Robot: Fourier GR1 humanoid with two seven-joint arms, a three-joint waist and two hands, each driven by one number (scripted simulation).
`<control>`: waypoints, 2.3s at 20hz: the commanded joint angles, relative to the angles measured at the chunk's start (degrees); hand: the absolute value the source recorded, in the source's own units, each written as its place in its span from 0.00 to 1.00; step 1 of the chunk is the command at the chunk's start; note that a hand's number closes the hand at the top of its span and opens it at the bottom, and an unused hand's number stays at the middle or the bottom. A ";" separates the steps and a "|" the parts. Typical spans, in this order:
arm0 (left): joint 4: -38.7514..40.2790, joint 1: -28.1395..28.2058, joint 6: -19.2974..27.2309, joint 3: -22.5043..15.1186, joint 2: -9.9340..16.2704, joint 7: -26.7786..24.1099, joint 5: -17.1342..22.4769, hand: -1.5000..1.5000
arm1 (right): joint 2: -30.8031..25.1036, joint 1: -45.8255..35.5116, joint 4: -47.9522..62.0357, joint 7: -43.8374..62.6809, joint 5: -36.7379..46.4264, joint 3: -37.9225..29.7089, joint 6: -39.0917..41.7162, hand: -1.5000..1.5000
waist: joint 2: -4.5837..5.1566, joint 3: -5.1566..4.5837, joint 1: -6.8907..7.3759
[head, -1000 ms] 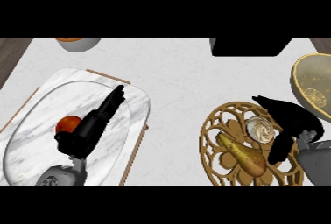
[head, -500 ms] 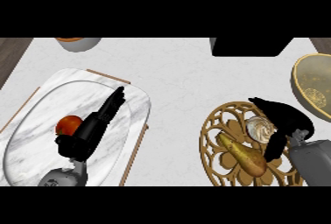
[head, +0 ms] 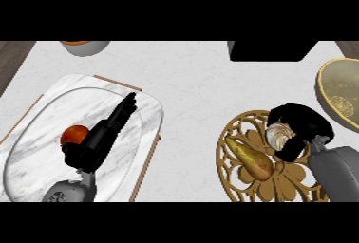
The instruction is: Pick the cupcake from the placemat and place it in the bowl
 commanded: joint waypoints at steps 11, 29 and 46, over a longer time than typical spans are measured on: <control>1.27 2.53 -3.11 3.04 0.63 -3.32 -0.35 0.50 | 2.20 4.80 -4.91 -6.63 9.47 0.03 -4.93 1.00 | -0.02 0.02 -0.20; 1.84 -1.94 -0.21 1.66 -2.61 0.62 -2.10 0.50 | 4.51 -4.71 -25.18 6.06 1.14 -21.37 -15.48 1.00 | -0.07 0.03 -0.55; 2.46 -2.34 -2.26 2.60 -1.60 -0.49 -2.32 0.50 | -13.11 -15.50 22.08 -17.74 10.95 -31.20 -35.63 1.00 | 0.32 0.07 0.65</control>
